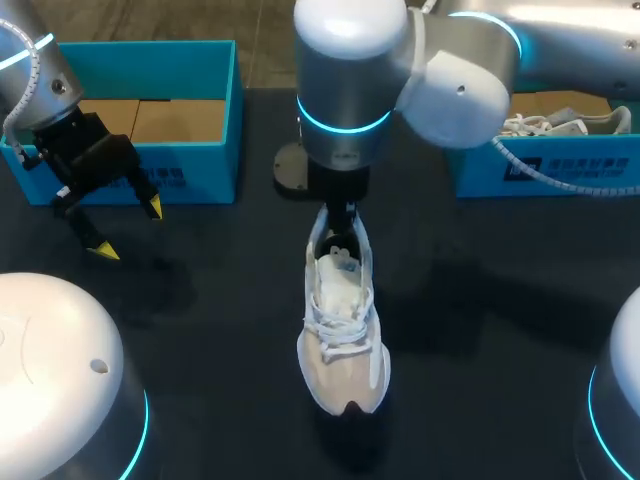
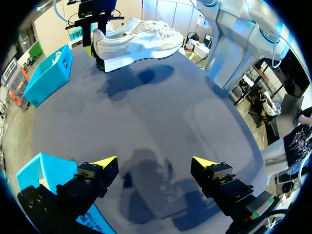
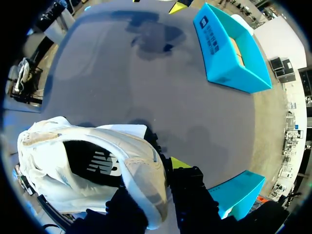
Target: Take the shoe out of the shoebox, open the shoe tongue, remove and reinsert the insole, then place the shoe into the shoebox
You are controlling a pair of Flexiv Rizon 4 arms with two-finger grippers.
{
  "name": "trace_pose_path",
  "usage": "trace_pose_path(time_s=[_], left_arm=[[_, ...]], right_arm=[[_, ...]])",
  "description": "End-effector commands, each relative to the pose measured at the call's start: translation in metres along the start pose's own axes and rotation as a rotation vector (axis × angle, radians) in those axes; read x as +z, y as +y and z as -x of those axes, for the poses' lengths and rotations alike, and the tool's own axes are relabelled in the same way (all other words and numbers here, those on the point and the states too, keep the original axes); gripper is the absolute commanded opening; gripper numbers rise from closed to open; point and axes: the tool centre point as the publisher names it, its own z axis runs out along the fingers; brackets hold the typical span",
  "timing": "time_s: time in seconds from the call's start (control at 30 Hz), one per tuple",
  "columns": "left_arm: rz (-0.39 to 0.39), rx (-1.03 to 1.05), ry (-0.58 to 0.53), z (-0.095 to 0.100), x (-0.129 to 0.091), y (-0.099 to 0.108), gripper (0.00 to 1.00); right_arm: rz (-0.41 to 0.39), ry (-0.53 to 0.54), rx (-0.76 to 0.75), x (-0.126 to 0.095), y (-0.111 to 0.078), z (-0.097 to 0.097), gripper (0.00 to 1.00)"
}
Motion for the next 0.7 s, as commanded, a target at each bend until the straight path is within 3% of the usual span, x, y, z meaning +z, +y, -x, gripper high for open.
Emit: trace_pose_path(time_s=[0.03, 0.23, 0.47, 0.53, 0.7], left_arm=[[0.002, 0.0, 0.002, 0.0, 0.0, 0.0, 1.0], [0.002, 0.0, 0.002, 0.0, 0.0, 0.0, 1.0], [-0.001, 0.0, -0.004, -0.003, -0.005, -0.001, 1.0], [0.002, -0.001, -0.006, -0.005, -0.007, 0.0, 1.0], [0.054, -0.117, -0.011, -0.005, -0.015, 0.007, 1.0]], right_arm=[[0.005, 0.0, -0.001, -0.001, -0.002, 0.0, 0.0], [0.005, 0.0, -0.001, -0.001, -0.002, 0.0, 0.0], [-0.037, -0.063, -0.006, -0.015, -0.017, 0.032, 0.0], [-0.009, -0.075, -0.025, -0.022, -0.023, 0.041, 0.0], [-0.045, -0.104, -0.057, -0.034, -0.041, 0.072, 0.0]])
